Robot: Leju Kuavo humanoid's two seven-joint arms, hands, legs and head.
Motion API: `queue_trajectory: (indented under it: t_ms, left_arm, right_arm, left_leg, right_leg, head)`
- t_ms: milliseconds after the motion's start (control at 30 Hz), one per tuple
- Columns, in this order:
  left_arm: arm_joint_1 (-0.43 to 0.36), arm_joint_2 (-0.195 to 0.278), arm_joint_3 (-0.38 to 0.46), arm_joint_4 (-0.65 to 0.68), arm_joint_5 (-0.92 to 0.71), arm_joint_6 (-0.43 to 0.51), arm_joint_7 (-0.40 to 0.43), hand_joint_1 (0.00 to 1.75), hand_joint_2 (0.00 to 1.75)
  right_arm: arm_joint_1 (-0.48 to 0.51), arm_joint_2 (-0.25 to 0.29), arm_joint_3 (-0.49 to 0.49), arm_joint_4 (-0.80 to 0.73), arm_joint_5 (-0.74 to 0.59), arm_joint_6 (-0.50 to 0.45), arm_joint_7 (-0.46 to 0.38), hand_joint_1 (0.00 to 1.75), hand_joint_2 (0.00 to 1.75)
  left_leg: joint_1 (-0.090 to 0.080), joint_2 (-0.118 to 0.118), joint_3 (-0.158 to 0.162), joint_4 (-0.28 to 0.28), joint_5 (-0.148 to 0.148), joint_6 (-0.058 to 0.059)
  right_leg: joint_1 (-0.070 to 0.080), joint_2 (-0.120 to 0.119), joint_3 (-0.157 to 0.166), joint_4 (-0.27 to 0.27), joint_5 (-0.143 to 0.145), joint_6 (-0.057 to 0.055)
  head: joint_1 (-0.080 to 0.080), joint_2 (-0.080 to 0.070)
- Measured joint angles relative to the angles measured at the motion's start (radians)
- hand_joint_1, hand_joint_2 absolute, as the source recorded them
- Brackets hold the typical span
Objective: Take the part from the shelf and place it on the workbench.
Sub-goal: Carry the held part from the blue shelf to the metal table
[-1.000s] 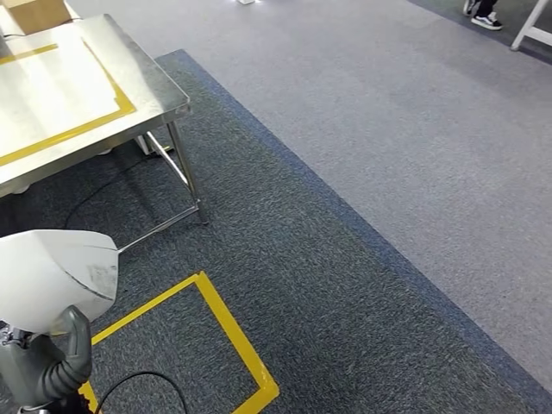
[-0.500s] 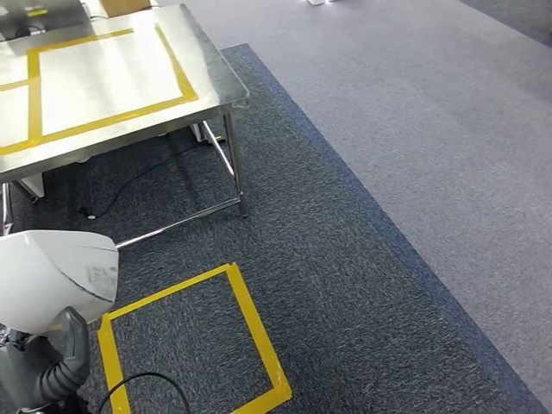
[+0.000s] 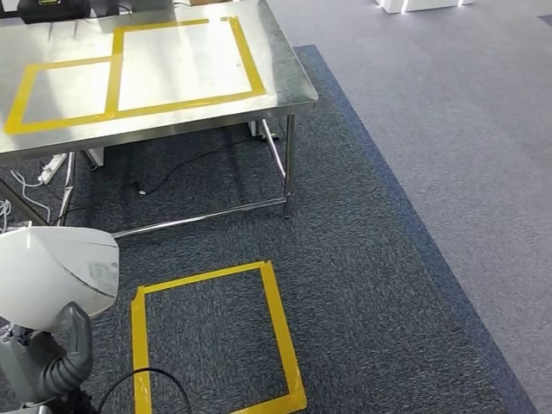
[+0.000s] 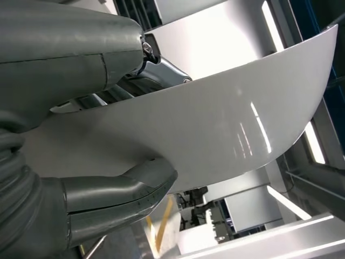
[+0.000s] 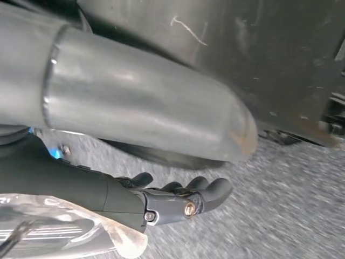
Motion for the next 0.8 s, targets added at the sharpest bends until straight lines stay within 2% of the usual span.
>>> queue_trajectory:
  t_ms: [33,67,100,133,167,233,267,300,333,367,400,467,500,533,600,633,667,733,767,800]
  left_arm:
    - [0.0,0.0,-0.001,0.0,0.0,0.0,0.001,1.75,1.75]
    - [0.0,0.0,-0.002,0.0,0.0,0.0,0.002,1.75,1.75]
    - [0.0,0.0,-0.002,0.0,-0.001,-0.001,0.003,1.75,1.75]
    - [-0.001,0.0,-0.003,0.0,-0.002,-0.001,0.004,1.75,1.75]
    - [-0.003,0.0,-0.004,0.0,-0.003,-0.001,0.004,1.75,1.75]
    - [-0.007,0.001,-0.006,0.001,-0.006,0.0,0.008,1.75,1.75]
    - [-0.008,0.002,-0.007,0.002,-0.008,0.0,0.01,1.75,1.75]
    - [-0.008,0.002,-0.008,0.003,-0.009,0.0,0.012,1.75,1.75]
    - [-0.008,0.003,-0.008,0.004,-0.01,0.0,0.014,1.75,1.75]
    - [-0.007,0.004,-0.009,0.005,-0.01,0.0,0.014,1.75,1.75]
    - [-0.008,0.004,-0.009,0.006,-0.011,0.0,0.014,1.75,1.75]
    - [-0.01,0.005,-0.01,0.006,-0.01,0.0,0.014,1.75,1.75]
    - [-0.011,0.005,-0.01,0.007,-0.01,0.001,0.015,1.75,1.75]
    - [-0.012,0.005,-0.011,0.007,-0.01,0.002,0.015,1.75,1.75]
    - [-0.011,0.005,-0.013,0.007,-0.009,0.003,0.016,1.75,1.75]
    - [-0.01,0.005,-0.013,0.007,-0.008,0.005,0.016,1.75,1.75]
    - [-0.011,0.005,-0.014,0.007,-0.006,0.006,0.016,1.75,1.75]
    - [-0.012,0.004,-0.015,0.007,-0.002,0.007,0.016,1.75,1.75]
    - [-0.013,0.004,-0.015,0.007,0.0,0.008,0.016,1.75,1.75]
    - [-0.013,0.004,-0.016,0.007,0.003,0.008,0.016,1.75,1.75]
  right_arm:
    - [-0.001,0.0,0.003,0.0,0.006,-0.002,0.002,0.0,0.0]
    - [-0.002,0.0,0.007,0.0,0.013,-0.004,0.004,0.0,0.0]
    - [-0.002,0.0,0.012,0.0,0.018,-0.006,0.006,0.0,0.0]
    - [-0.003,0.0,0.017,0.0,0.021,-0.007,0.007,0.0,0.0]
    - [-0.002,0.001,0.021,0.0,0.023,-0.008,0.008,0.0,0.0]
    - [0.0,0.0,0.025,0.0,0.024,-0.008,0.008,0.0,0.0]
    - [0.001,0.0,0.025,0.0,0.024,-0.008,0.008,0.0,0.0]
    - [0.001,-0.001,0.025,0.0,0.024,-0.008,0.009,0.0,0.0]
    - [0.002,-0.001,0.025,0.0,0.024,-0.008,0.009,0.0,0.0]
    - [0.001,-0.001,0.025,0.0,0.024,-0.008,0.009,0.0,0.0]
    - [0.001,-0.001,0.026,0.0,0.024,-0.008,0.009,0.0,0.0]
    - [0.0,-0.002,0.026,0.0,0.024,-0.007,0.009,0.0,0.0]
    - [0.0,-0.002,0.026,0.0,0.024,-0.008,0.009,0.0,0.0]
    - [-0.001,-0.002,0.026,0.0,0.024,-0.008,0.009,0.0,0.0]
    - [-0.003,-0.002,0.026,0.0,0.024,-0.014,0.009,0.0,0.0]
    - [-0.004,-0.002,0.026,0.0,0.024,-0.02,0.01,0.0,0.0]
    - [-0.004,-0.001,0.026,0.0,0.023,-0.026,0.01,0.0,0.0]
    - [-0.002,-0.002,0.026,0.0,0.022,-0.033,0.01,0.0,0.0]
    - [-0.001,-0.003,0.026,0.0,0.021,-0.034,0.011,0.0,0.0]
    - [0.0,-0.003,0.025,0.0,0.021,-0.034,0.011,0.0,0.0]
  left_leg:
    - [0.001,-0.011,-0.003,-0.001,0.003,-0.007]
    - [0.002,-0.023,-0.006,-0.002,0.006,-0.014]
    - [0.002,-0.025,-0.008,-0.002,0.007,-0.02]
    - [0.0,-0.009,-0.013,0.009,-0.001,-0.026]
    - [-0.002,0.017,-0.027,0.04,-0.021,-0.031]
    - [-0.001,0.076,-0.08,0.159,-0.084,-0.042]
    - [0.002,0.088,-0.109,0.222,-0.11,-0.047]
    - [0.005,0.093,-0.127,0.262,-0.119,-0.051]
    - [0.008,0.096,-0.127,0.266,-0.109,-0.053]
    - [0.011,0.102,-0.108,0.229,-0.081,-0.055]
    - [0.012,0.117,-0.074,0.164,-0.044,-0.055]
    - [0.006,0.164,-0.011,0.041,-0.001,-0.048]
    - [0.003,0.181,0.003,0.01,0.003,-0.042]
    - [-0.001,0.185,0.006,0.001,-0.003,-0.034]
    - [-0.001,0.165,0.004,-0.003,-0.002,-0.019]
    - [0.001,0.156,0.004,-0.004,-0.001,-0.012]
    - [0.003,0.148,0.003,-0.006,0.001,-0.005]
    - [0.004,0.135,0.002,-0.008,0.002,0.004]
    - [0.004,0.129,0.002,-0.007,0.001,0.006]
    - [0.003,0.122,0.002,-0.007,0.0,0.007]
  right_leg:
    - [0.001,-0.002,0.006,-0.006,-0.002,-0.002]
    - [0.0,-0.012,0.01,-0.011,-0.001,-0.005]
    - [-0.001,-0.025,0.015,-0.014,0.002,-0.01]
    - [-0.004,-0.038,0.017,-0.019,0.005,-0.015]
    - [-0.006,-0.054,0.02,-0.023,0.006,-0.02]
    - [-0.006,-0.087,0.024,-0.025,0.005,-0.026]
    - [-0.006,-0.103,0.025,-0.025,0.003,-0.027]
    - [-0.005,-0.119,0.026,-0.025,0.001,-0.028]
    - [-0.005,-0.133,0.027,-0.025,-0.001,-0.027]
    - [-0.005,-0.146,0.031,-0.025,-0.003,-0.026]
    - [-0.005,-0.159,0.035,-0.025,-0.006,-0.023]
    - [0.0,-0.18,0.041,-0.023,-0.015,-0.013]
    - [0.003,-0.189,0.042,-0.023,-0.02,-0.007]
    - [0.006,-0.199,0.042,-0.023,-0.023,-0.001]
    - [0.006,-0.214,0.05,-0.024,-0.03,0.009]
    - [0.004,-0.2,0.05,-0.016,-0.04,0.014]
    - [0.002,-0.174,0.04,0.011,-0.061,0.019]
    - [0.0,-0.111,-0.018,0.131,-0.126,0.022]
    - [0.0,-0.096,-0.056,0.202,-0.155,0.022]
    - [0.001,-0.091,-0.087,0.255,-0.168,0.021]
  head:
    - [0.0,0.0]
    - [0.0,0.0]
    - [0.0,0.0]
    - [-0.004,0.0]
    - [-0.008,0.0]
    - [-0.015,0.0]
    - [-0.016,0.0]
    - [-0.016,0.0]
    - [-0.016,0.0]
    - [-0.016,0.0]
    - [-0.016,0.0]
    - [-0.016,0.0]
    - [-0.016,0.0]
    - [-0.015,0.0]
    - [-0.014,0.0]
    - [-0.013,0.0]
    - [-0.011,0.0]
    - [-0.005,0.0]
    - [-0.004,0.0]
    - [-0.004,0.0]
